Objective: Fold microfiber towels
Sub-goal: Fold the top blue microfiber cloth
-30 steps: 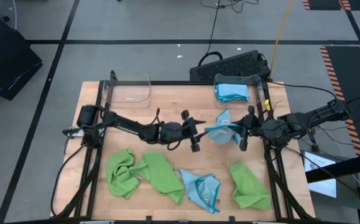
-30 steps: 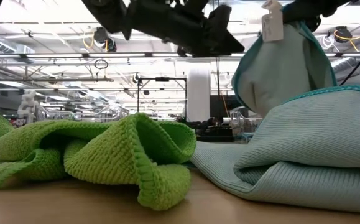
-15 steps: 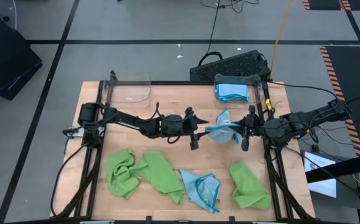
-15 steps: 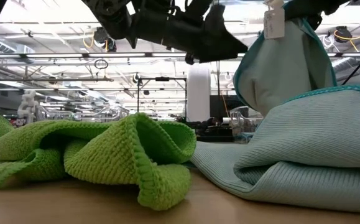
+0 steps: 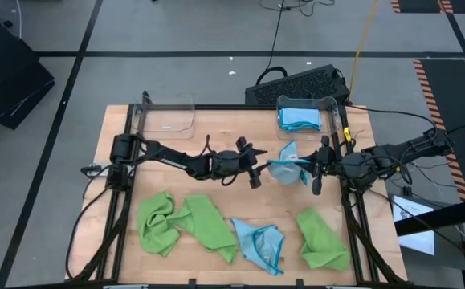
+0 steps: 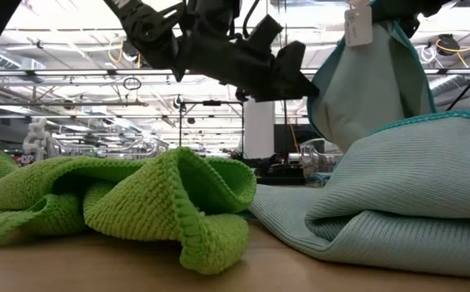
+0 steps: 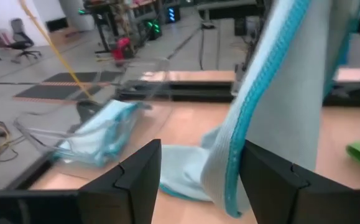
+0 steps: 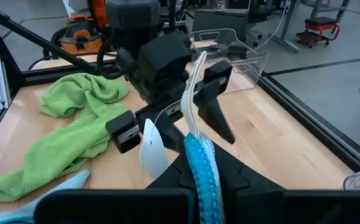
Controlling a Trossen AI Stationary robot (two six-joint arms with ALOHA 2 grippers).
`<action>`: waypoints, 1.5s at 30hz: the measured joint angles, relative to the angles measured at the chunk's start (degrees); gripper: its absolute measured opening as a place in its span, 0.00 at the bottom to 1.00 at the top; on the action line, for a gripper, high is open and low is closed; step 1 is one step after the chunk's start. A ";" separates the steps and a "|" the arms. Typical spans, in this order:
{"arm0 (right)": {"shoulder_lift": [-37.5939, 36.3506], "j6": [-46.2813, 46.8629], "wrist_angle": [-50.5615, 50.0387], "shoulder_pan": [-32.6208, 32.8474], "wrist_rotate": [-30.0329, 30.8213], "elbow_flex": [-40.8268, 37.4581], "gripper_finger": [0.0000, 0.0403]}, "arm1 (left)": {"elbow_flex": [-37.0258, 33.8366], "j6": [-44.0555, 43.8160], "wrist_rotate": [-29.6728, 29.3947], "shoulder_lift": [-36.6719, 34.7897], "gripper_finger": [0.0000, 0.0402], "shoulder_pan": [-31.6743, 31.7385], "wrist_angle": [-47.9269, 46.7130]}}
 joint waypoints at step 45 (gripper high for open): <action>0.02 0.33 0.46 0.00 -1.49 0.00 0.02 | 0.02 4.04 22.14 -0.32 0.02 4.76 -4.21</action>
